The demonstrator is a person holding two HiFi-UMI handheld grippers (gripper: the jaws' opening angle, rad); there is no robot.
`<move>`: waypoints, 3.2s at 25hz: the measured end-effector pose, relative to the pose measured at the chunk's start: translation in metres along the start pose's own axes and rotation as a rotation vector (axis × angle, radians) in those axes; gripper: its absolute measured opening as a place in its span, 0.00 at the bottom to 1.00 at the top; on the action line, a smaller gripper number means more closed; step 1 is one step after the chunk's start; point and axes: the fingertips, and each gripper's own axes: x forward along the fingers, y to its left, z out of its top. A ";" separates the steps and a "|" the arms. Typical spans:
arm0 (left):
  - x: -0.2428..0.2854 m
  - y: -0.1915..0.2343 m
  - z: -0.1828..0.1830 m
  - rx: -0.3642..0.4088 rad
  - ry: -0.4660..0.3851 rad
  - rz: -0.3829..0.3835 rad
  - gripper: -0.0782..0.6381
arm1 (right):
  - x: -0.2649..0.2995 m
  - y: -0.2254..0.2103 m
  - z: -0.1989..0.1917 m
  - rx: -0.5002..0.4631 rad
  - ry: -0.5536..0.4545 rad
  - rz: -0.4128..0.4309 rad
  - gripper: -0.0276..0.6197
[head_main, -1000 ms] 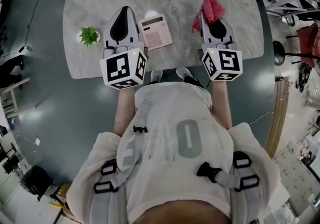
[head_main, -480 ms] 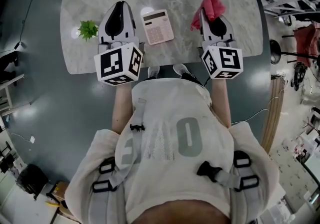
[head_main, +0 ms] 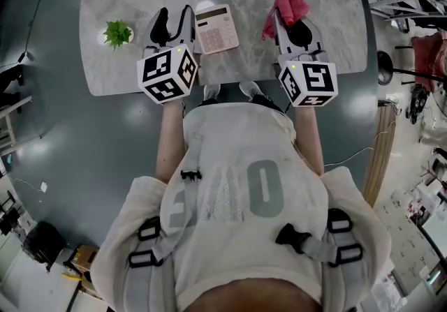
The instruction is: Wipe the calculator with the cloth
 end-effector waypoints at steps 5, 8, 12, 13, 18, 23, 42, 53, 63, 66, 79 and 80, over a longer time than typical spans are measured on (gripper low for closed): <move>0.010 0.002 -0.065 -0.062 0.167 0.022 0.39 | 0.001 0.002 -0.007 0.005 0.020 0.025 0.13; 0.012 0.006 -0.102 -0.091 0.267 0.017 0.40 | 0.005 0.009 -0.013 0.003 0.035 0.046 0.13; 0.014 0.005 -0.148 -0.113 0.387 -0.001 0.42 | 0.008 0.013 -0.020 -0.002 0.050 0.064 0.13; 0.013 0.005 -0.157 -0.131 0.414 -0.001 0.42 | 0.008 0.014 -0.022 -0.001 0.054 0.067 0.13; 0.008 0.004 -0.195 -0.146 0.527 -0.003 0.42 | 0.008 0.014 -0.028 0.004 0.076 0.074 0.13; 0.007 0.002 -0.218 -0.135 0.615 -0.021 0.42 | 0.011 0.015 -0.034 0.008 0.094 0.083 0.13; 0.005 -0.003 -0.241 -0.073 0.750 -0.021 0.42 | 0.019 0.011 -0.037 0.011 0.112 0.103 0.13; 0.006 0.001 -0.244 -0.078 0.739 -0.023 0.42 | 0.057 0.021 -0.016 -0.202 0.091 0.180 0.13; 0.007 0.004 -0.246 -0.076 0.728 -0.024 0.42 | 0.114 0.060 -0.059 -0.961 0.285 0.351 0.13; 0.006 0.001 -0.244 -0.075 0.728 -0.024 0.42 | 0.127 0.068 -0.082 -1.096 0.321 0.411 0.13; 0.006 0.005 -0.245 -0.070 0.726 -0.021 0.42 | 0.156 0.077 -0.164 -1.304 0.504 0.531 0.13; 0.006 0.006 -0.245 -0.070 0.725 -0.021 0.42 | 0.157 0.078 -0.167 -1.314 0.512 0.537 0.13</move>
